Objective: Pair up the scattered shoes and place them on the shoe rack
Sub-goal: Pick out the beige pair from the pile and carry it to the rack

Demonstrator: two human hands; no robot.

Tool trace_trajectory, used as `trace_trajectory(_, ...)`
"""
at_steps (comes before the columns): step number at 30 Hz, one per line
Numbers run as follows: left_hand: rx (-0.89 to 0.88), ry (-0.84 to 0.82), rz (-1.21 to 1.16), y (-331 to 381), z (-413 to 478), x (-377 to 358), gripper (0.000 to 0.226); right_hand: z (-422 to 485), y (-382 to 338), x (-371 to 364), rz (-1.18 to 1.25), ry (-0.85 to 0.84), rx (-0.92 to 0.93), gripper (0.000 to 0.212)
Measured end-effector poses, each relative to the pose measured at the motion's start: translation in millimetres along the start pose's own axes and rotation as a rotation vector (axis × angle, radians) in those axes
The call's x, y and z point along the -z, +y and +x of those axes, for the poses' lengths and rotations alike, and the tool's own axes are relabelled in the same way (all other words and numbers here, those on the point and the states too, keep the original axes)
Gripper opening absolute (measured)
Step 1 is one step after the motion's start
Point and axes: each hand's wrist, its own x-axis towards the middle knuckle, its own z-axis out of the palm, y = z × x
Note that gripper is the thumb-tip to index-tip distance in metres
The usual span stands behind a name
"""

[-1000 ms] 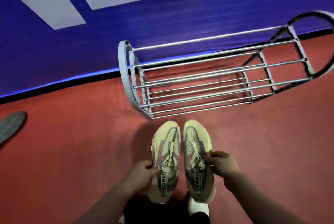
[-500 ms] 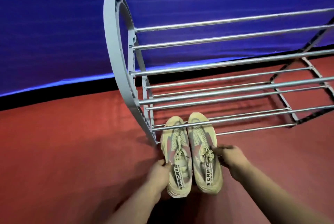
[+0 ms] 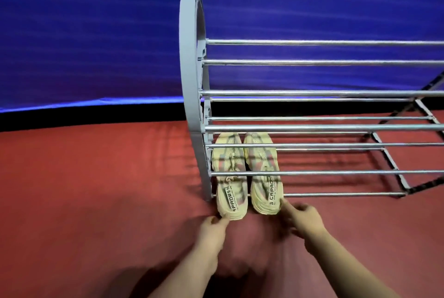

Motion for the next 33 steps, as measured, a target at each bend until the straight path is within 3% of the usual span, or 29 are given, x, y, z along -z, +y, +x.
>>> trace_trajectory(3,0.067,-0.057,-0.072,5.6,7.8,-11.1,0.021,-5.2,-3.0,-11.0,0.207,-0.151,-0.172,0.048)
trace_trajectory(10,0.122,-0.079,-0.358,9.1,30.8,-19.3,0.024,0.5,-20.6,-27.1,0.523,-0.088,-0.269,0.033)
trace_trajectory(15,0.038,-0.033,-0.472,18.5,38.4,-20.0,0.026,-4.2,-25.2,-32.7,0.673,-0.100,-0.274,0.020)
trace_trajectory(20,0.005,-0.013,-0.498,34.9,43.6,-16.8,0.024,0.7,-35.3,-38.3,0.689,-0.099,-0.210,0.018)
trace_trajectory(33,0.002,0.066,-0.539,29.7,49.9,-20.5,0.017,12.7,-31.9,-49.9,0.463,-0.108,-0.170,0.023)
